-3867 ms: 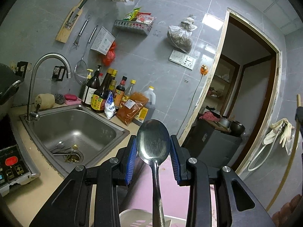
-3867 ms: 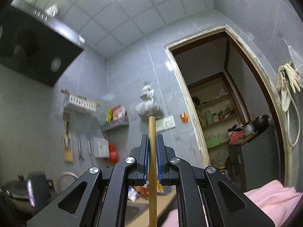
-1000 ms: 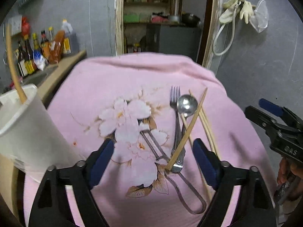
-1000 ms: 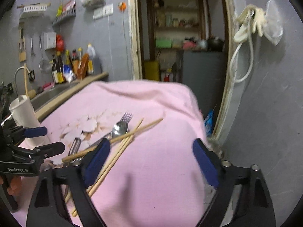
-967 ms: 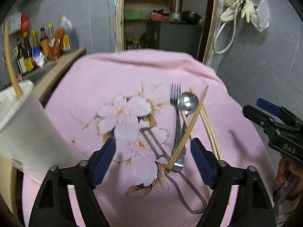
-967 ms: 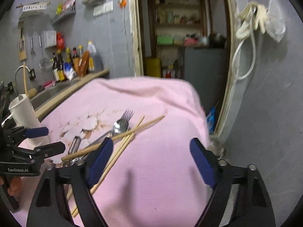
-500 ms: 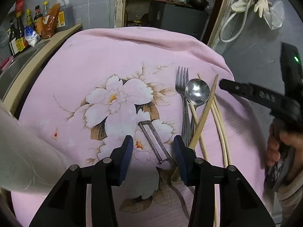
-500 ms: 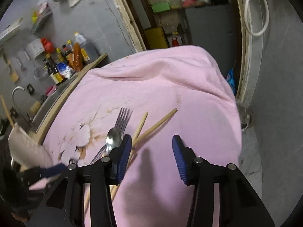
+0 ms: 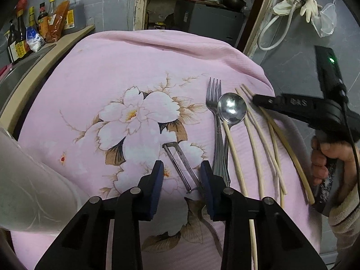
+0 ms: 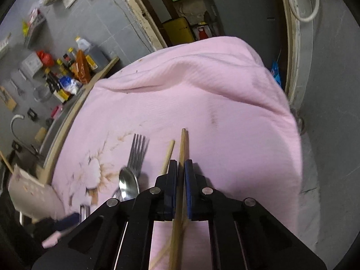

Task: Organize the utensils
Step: 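Grasp the wire peeler with the left tool while the right tool grasps another chopstick, then lift the peeler with the left tool toward the holder while the right carries the chopstick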

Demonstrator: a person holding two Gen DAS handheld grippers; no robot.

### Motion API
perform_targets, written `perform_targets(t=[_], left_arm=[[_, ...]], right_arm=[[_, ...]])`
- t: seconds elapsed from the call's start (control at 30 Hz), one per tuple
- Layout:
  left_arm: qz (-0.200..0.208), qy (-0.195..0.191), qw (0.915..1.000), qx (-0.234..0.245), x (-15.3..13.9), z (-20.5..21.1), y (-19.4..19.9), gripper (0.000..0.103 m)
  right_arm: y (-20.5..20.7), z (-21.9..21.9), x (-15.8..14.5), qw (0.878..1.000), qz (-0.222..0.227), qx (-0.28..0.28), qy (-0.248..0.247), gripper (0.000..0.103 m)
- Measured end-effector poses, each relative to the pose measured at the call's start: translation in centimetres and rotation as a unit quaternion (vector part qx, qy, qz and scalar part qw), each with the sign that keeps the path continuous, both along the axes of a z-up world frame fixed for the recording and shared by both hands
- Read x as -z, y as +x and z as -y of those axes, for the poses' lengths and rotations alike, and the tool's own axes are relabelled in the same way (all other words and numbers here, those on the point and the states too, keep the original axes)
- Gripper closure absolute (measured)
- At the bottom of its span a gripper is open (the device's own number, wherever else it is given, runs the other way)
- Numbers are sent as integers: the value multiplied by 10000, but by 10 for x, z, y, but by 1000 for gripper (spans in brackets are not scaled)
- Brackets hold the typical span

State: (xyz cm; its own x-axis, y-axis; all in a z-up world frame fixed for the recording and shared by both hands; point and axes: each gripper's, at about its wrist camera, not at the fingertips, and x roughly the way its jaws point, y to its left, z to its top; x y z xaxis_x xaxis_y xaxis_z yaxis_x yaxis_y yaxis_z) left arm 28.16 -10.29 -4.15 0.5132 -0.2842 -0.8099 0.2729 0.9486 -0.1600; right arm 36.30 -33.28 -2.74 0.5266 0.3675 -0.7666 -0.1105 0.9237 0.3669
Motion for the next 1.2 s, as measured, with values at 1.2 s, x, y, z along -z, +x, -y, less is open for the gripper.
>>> perform_targets(t=[1.2], left_arm=[[127,1051,9874,1177,11,43,6,93]], right_arm=[[-59,-9,-12,9881,-16,-747,-1345,99]])
